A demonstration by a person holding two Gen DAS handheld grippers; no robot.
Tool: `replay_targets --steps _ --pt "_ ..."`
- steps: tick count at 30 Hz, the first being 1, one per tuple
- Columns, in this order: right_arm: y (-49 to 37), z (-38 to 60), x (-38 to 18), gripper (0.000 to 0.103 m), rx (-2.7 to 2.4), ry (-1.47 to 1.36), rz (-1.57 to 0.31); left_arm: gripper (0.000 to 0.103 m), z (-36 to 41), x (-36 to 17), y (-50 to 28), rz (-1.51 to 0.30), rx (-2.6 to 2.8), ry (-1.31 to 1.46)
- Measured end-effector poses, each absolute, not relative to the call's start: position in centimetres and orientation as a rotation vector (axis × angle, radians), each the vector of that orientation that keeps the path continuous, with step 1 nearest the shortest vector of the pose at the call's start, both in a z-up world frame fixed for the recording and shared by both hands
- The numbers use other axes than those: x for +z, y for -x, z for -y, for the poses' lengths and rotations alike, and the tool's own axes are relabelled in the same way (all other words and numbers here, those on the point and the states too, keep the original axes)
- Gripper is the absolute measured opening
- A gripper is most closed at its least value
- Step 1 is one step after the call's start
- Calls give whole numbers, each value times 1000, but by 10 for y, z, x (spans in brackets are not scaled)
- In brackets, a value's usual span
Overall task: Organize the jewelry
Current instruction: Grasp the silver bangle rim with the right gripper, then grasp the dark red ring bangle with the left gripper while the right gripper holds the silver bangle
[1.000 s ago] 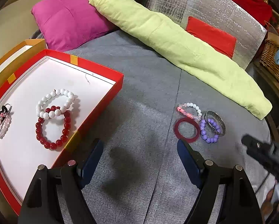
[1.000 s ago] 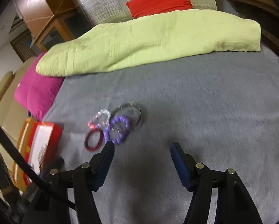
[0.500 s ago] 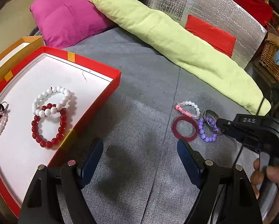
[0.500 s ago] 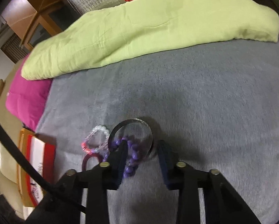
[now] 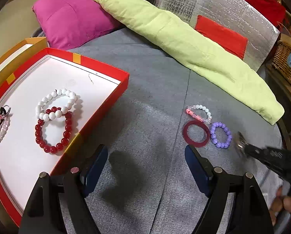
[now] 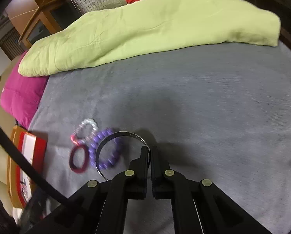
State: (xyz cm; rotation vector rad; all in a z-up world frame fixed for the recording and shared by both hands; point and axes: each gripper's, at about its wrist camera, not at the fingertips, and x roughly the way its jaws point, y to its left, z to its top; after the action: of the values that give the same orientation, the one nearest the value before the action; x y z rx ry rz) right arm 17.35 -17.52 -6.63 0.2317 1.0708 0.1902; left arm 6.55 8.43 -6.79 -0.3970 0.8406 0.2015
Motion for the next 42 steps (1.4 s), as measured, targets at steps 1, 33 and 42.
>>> replay_targets --steps 1,33,42 --pt "-168 184 -63 3 184 -241 -1062 82 -85 -68 -65 -840 204 398" --pt "-123 242 -80 3 196 -346 -1019 82 -67 -77 -67 -864 236 280" --pt "-121 235 -70 3 281 -383 -1003 82 -59 -81 -64 -851 254 214"
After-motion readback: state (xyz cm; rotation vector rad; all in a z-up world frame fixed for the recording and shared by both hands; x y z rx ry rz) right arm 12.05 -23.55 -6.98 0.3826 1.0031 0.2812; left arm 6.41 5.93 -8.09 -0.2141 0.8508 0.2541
